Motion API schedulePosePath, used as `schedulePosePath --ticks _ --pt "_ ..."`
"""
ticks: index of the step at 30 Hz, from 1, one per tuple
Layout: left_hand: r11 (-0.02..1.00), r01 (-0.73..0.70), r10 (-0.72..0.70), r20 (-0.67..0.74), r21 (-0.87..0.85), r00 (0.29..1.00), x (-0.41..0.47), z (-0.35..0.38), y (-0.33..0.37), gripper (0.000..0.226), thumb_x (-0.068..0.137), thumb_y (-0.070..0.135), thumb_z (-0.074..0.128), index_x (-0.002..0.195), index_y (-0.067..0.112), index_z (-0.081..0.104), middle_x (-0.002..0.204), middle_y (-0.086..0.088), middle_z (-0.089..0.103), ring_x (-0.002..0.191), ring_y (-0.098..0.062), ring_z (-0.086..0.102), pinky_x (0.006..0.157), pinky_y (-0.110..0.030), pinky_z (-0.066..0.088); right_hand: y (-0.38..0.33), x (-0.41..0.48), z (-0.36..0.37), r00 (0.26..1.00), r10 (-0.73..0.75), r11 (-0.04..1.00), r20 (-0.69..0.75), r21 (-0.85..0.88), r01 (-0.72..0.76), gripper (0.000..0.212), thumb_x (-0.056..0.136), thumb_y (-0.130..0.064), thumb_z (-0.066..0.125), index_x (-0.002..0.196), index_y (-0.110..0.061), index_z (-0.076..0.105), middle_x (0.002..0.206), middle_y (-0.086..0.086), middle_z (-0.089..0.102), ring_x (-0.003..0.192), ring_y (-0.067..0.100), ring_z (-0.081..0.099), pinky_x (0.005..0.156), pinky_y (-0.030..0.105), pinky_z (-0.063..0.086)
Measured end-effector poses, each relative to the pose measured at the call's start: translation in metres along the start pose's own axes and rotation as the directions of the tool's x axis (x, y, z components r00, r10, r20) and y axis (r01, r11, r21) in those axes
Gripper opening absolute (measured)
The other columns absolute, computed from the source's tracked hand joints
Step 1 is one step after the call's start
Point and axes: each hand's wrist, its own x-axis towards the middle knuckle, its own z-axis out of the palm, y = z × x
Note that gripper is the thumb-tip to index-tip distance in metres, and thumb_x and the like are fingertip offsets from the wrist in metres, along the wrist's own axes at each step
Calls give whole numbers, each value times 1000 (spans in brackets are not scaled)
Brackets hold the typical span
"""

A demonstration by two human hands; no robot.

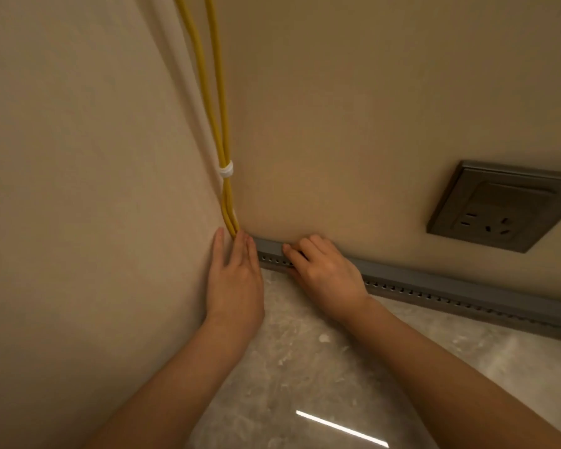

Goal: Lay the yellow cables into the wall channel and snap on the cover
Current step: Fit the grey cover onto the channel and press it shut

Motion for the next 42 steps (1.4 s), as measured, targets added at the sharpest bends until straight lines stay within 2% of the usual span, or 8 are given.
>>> schedulePosePath --ticks 6,12,15,20,23,26,35,42 --pt "925 -55 50 -21 -377 999 -5 3 10 81 91 41 39 147 5 -5 157 -13 -5 144 -27 -5 115 -46 -3 0 -2 -7 998 -36 981 47 190 26 21 81 -8 63 100 0 66 81 14 62 73 30 55 67 38 48" --pt "901 -29 49 36 -433 998 -3 -2 22 83 88 29 43 145 -1 -8 156 -18 -9 144 -29 -5 117 -40 3 -3 -3 -32 989 37 932 146 351 -87 21 77 4 62 97 3 67 85 19 64 78 33 58 73 38 50" --pt "889 -20 54 60 -458 997 -2 -2 21 85 86 27 46 145 -1 -9 156 -17 -10 144 -28 -6 117 -40 5 -10 -28 -44 968 236 875 88 415 -251 21 76 6 62 96 2 68 87 16 66 81 31 59 76 33 47" --pt "841 22 8 53 -540 999 -1 5 28 83 92 37 40 145 0 -11 156 -16 -13 144 -28 -9 117 -41 3 -9 -94 -72 734 678 636 17 487 -599 13 83 -2 62 88 -11 70 86 -1 65 85 17 59 78 26 47" --pt "782 58 -55 24 -621 998 -1 11 37 88 92 52 36 145 0 -10 156 -16 -14 144 -27 -10 117 -41 3 10 -125 -92 607 792 520 54 462 -719 16 86 -8 62 73 -17 63 71 -5 60 72 14 55 65 32 45" --pt "699 78 -154 -43 -711 987 -6 18 51 88 91 52 37 146 1 -7 156 -15 -11 144 -26 -8 117 -40 6 31 -137 -105 556 817 454 151 427 -782 25 91 -20 55 66 -21 53 62 -5 53 63 12 50 57 29 38" --pt "615 74 -259 -113 -785 959 -9 32 62 79 92 36 45 148 5 -1 157 -10 -7 145 -22 -5 117 -39 4 43 -145 -99 595 774 514 219 331 -791 8 91 -18 53 87 -24 53 80 -11 54 78 7 50 64 18 36" --pt "559 -72 -122 -168 -826 978 -25 8 88 72 96 37 36 148 9 -5 155 -5 -18 141 -14 -20 117 -37 -4 40 -148 -99 634 730 586 254 244 -772 24 84 -27 62 105 -21 51 95 -12 49 91 7 47 82 26 40"
